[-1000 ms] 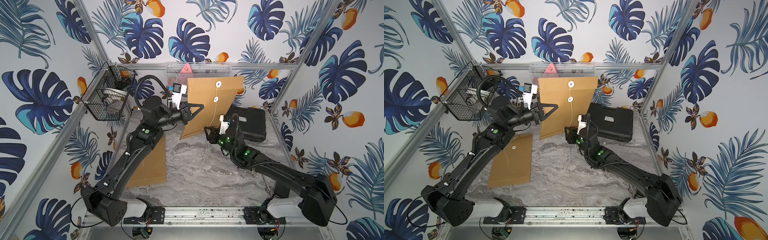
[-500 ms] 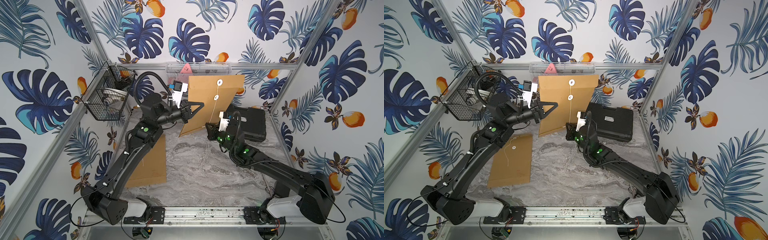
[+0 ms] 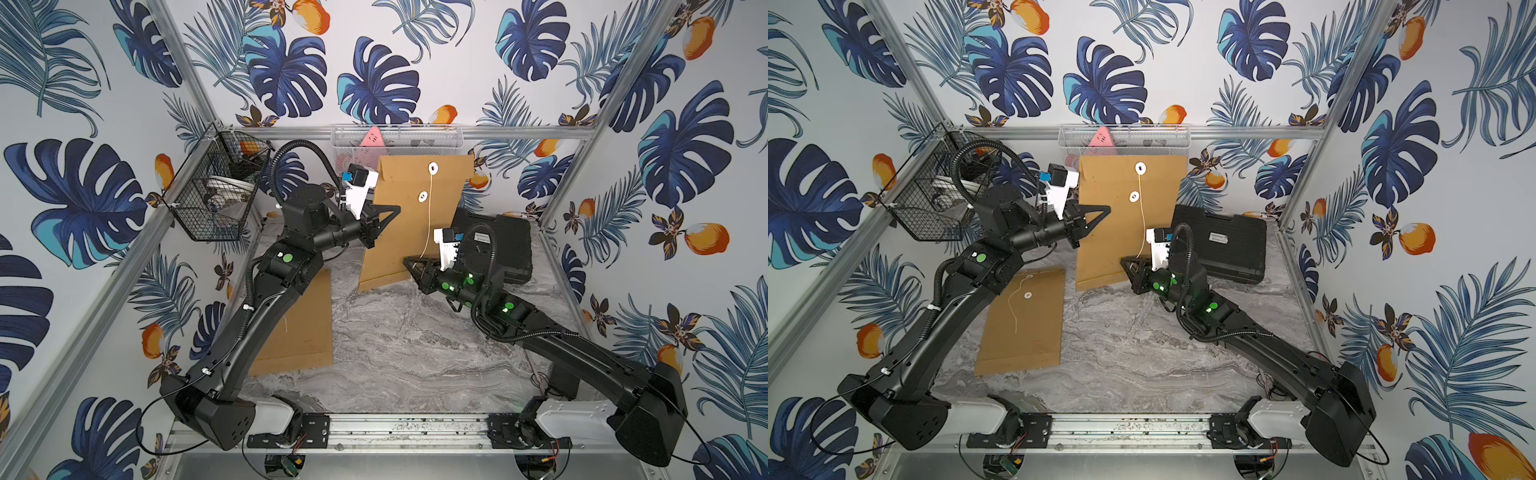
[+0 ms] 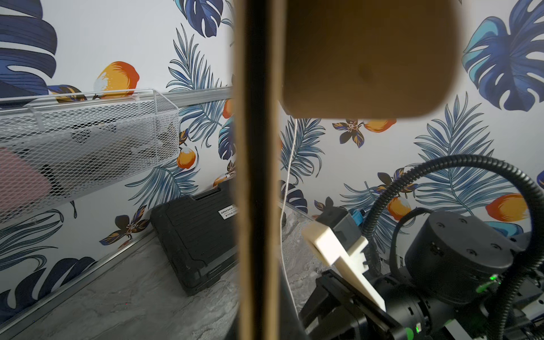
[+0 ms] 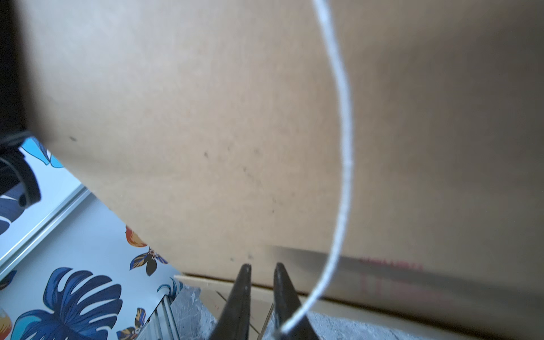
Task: Close the mouth of the file bag
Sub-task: Close the file bag.
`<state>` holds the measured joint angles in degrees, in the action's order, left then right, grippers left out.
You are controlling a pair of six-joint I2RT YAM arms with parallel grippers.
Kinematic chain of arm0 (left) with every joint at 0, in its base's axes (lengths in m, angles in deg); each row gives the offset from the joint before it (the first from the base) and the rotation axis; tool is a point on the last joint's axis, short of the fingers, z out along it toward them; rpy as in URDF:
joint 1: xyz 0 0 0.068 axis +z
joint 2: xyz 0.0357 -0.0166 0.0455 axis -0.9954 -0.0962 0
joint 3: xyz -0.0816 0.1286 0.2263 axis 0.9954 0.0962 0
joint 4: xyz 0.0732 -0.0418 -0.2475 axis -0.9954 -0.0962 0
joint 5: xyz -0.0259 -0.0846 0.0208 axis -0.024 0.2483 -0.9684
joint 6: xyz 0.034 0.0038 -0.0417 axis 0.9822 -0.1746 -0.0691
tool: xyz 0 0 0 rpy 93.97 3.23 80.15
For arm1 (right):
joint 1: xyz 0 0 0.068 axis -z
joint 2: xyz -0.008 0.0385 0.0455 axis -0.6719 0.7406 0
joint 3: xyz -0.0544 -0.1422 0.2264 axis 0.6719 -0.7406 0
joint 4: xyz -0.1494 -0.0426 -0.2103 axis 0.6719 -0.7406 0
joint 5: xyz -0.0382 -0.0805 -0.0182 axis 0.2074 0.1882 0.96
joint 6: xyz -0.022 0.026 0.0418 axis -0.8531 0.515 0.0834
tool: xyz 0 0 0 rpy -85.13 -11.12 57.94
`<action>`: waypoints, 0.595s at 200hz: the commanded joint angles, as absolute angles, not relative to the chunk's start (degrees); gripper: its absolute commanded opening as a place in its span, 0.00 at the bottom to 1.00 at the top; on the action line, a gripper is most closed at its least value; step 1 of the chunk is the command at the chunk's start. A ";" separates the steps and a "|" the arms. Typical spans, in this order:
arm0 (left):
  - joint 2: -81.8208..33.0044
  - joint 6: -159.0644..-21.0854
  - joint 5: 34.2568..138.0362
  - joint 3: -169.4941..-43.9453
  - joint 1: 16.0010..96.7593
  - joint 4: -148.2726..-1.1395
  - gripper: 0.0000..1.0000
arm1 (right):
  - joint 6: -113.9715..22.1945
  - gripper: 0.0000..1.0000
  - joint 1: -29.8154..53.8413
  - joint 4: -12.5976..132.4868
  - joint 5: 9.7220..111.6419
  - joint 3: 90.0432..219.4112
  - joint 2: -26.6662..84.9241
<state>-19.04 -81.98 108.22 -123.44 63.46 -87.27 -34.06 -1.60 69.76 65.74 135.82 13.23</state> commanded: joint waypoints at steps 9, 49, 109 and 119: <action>-19.16 -82.53 105.68 -123.79 63.40 -85.87 0.00 | -32.51 0.16 -1.73 66.41 64.84 135.44 12.24; -20.47 -86.71 105.03 -124.10 63.46 -86.86 0.00 | -35.18 0.12 -4.81 59.63 72.51 137.06 12.24; -22.77 -89.56 106.86 -125.77 64.36 -91.92 0.00 | -43.86 0.05 -14.03 49.25 91.26 142.37 15.61; -23.17 -90.05 107.85 -126.06 64.60 -92.54 0.00 | -45.48 0.04 -15.74 48.01 93.68 142.84 16.56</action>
